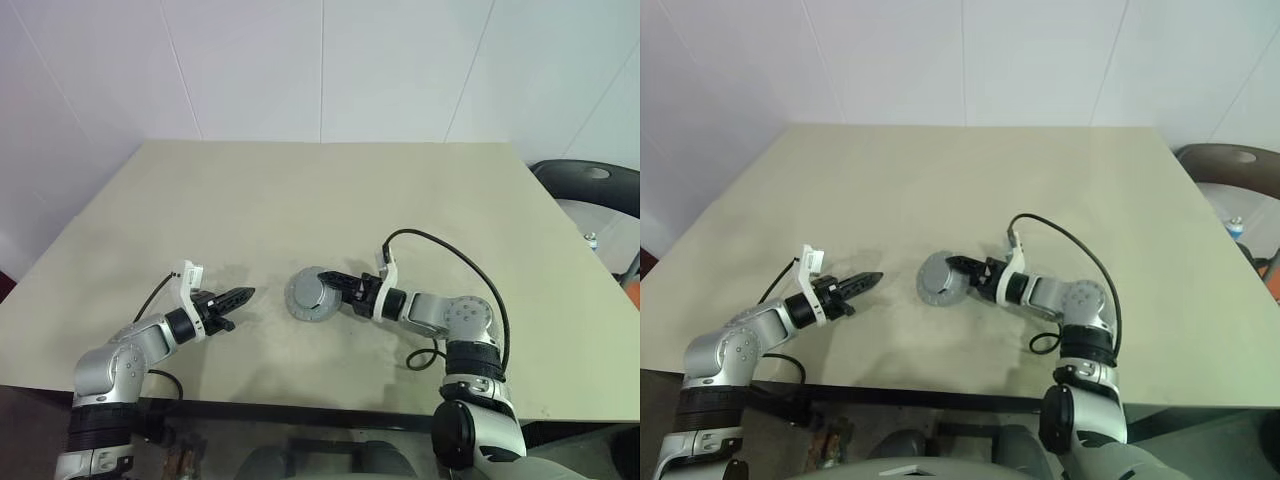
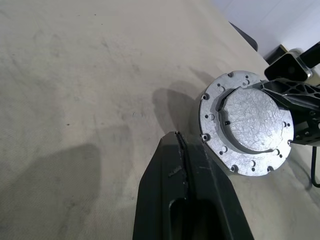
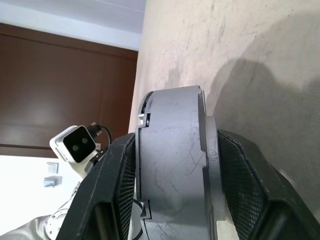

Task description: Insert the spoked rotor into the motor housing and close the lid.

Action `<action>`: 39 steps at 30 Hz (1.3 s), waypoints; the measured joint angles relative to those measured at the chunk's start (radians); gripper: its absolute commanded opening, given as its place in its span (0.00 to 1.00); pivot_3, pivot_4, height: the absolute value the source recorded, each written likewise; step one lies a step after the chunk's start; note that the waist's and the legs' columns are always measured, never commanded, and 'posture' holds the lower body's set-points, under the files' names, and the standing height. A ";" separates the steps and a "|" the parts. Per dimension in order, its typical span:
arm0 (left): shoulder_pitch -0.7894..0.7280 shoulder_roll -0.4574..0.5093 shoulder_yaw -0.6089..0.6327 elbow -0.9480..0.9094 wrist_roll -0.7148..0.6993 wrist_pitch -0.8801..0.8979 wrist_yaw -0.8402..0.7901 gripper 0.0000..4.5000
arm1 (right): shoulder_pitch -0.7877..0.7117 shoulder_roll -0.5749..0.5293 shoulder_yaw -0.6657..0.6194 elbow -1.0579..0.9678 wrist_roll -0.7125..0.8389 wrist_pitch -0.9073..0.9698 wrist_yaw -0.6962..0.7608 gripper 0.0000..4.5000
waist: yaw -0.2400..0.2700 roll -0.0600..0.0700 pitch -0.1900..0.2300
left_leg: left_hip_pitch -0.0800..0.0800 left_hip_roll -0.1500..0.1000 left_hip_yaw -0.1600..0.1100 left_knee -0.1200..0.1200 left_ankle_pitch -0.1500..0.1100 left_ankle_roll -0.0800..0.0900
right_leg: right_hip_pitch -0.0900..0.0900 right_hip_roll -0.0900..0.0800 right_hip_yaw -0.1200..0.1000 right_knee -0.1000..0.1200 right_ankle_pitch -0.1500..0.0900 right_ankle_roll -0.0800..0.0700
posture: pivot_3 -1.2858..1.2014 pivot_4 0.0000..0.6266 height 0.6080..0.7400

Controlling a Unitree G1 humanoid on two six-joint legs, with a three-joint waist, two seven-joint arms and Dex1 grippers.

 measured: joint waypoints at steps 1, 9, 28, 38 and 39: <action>0.000 0.000 0.000 0.000 0.000 0.000 0.002 0.00 | 0.000 0.000 0.004 0.002 -0.001 -0.008 0.000 0.55 | 0.000 0.000 0.000 | 0.000 0.000 0.000 0.000 0.000 0.000 | 0.000 0.000 0.000 0.000 0.000 0.000 | 0.52 0.00 1.00; 0.003 0.001 -0.002 -0.001 0.001 -0.001 0.010 0.00 | 0.010 -0.015 0.052 0.016 -0.026 -0.065 0.024 0.40 | 0.000 0.000 0.000 | 0.004 0.000 0.000 0.000 0.000 -0.001 | 0.003 0.000 0.000 0.001 0.000 0.000 | 0.52 0.00 1.00; 0.004 0.001 -0.008 -0.002 0.001 0.007 0.022 0.00 | -0.001 -0.004 0.016 0.087 -0.010 -0.092 -0.007 0.40 | 0.000 0.000 0.000 | 0.016 0.000 0.000 -0.001 0.000 -0.001 | 0.014 0.000 0.001 0.001 0.000 0.000 | 0.52 0.00 1.00; 0.000 0.000 -0.007 -0.021 -0.013 0.012 0.021 0.00 | -0.037 0.063 -0.136 0.164 0.046 -0.121 -0.164 0.40 | -0.001 0.000 0.000 | 0.013 0.000 0.000 -0.002 0.000 -0.001 | 0.011 0.000 0.001 0.001 0.000 0.000 | 0.52 0.00 1.00; -0.001 0.000 -0.008 -0.024 -0.015 0.012 0.021 0.00 | -0.037 0.069 -0.137 0.161 0.051 -0.119 -0.171 0.40 | -0.002 0.000 0.000 | 0.013 0.001 0.000 -0.002 0.000 -0.001 | 0.010 0.000 0.001 0.001 0.000 0.000 | 0.52 0.00 1.00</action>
